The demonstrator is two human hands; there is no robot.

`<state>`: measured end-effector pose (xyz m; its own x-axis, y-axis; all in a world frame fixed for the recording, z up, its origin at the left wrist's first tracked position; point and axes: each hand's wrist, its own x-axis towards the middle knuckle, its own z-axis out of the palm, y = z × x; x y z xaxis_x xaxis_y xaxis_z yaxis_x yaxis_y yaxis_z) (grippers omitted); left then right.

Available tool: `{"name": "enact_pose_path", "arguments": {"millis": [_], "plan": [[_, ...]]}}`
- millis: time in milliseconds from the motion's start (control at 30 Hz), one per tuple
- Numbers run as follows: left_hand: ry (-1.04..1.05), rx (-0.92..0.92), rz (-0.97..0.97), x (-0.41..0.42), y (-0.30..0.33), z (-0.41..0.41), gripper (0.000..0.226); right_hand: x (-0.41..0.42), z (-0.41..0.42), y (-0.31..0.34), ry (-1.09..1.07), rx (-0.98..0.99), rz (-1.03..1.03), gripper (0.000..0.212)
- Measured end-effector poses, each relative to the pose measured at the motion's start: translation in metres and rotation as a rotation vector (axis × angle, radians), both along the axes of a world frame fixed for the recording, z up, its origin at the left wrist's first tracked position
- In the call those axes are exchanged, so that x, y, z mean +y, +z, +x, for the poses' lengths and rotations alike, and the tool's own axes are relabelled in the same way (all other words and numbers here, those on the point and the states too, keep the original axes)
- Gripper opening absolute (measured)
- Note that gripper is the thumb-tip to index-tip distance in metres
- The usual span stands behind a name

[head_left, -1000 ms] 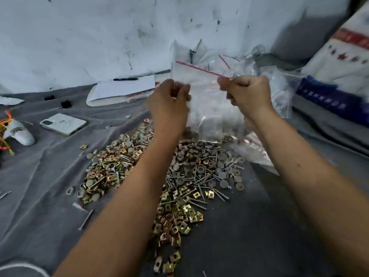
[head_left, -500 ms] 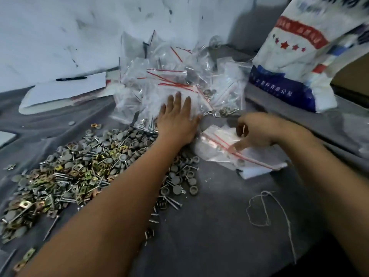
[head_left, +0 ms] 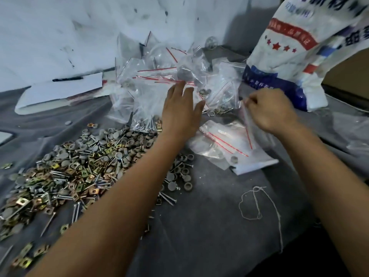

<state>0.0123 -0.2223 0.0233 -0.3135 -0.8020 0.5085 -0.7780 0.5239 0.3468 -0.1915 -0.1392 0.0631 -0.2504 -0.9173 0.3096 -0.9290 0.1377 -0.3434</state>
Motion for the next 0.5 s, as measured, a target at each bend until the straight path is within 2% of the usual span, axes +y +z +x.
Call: {"name": "enact_pose_path", "arguments": {"millis": [67,100,167,200,300,333,367,433,500], "plan": [[-0.068,0.178,-0.082,0.028,0.005,-0.007,0.026,0.002,0.002,0.006,-0.12,-0.002,-0.227,0.037],[-0.124,0.213,-0.055,0.041,0.007,-0.011,0.018,0.002,0.004,0.01,-0.168,-0.008,-0.329,0.035],[-0.218,0.284,0.082,0.063,0.009,-0.019,0.01,0.004,0.007,0.02,-0.142,-0.093,-0.466,0.034],[-0.241,0.397,0.194,0.071,0.01,-0.021,0.012,0.005,0.01,0.025,-0.075,-0.172,-0.488,0.033],[-0.294,0.915,0.646,0.091,0.025,-0.017,0.026,0.007,0.029,0.03,0.099,-0.351,-0.375,0.038],[-0.316,0.982,0.689,0.096,0.029,-0.012,0.032,0.008,0.038,0.027,0.133,-0.379,-0.332,0.038],[-0.327,0.975,0.692,0.1,0.032,-0.006,0.033,0.008,0.049,0.023,0.161,-0.418,-0.315,0.038],[-0.327,0.941,0.704,0.11,0.039,0.012,0.023,0.007,0.073,0.013,0.206,-0.537,-0.317,0.037],[-0.276,1.023,0.759,0.116,0.046,0.036,0.011,0.007,0.099,0.008,0.237,-0.634,-0.33,0.042]]}}
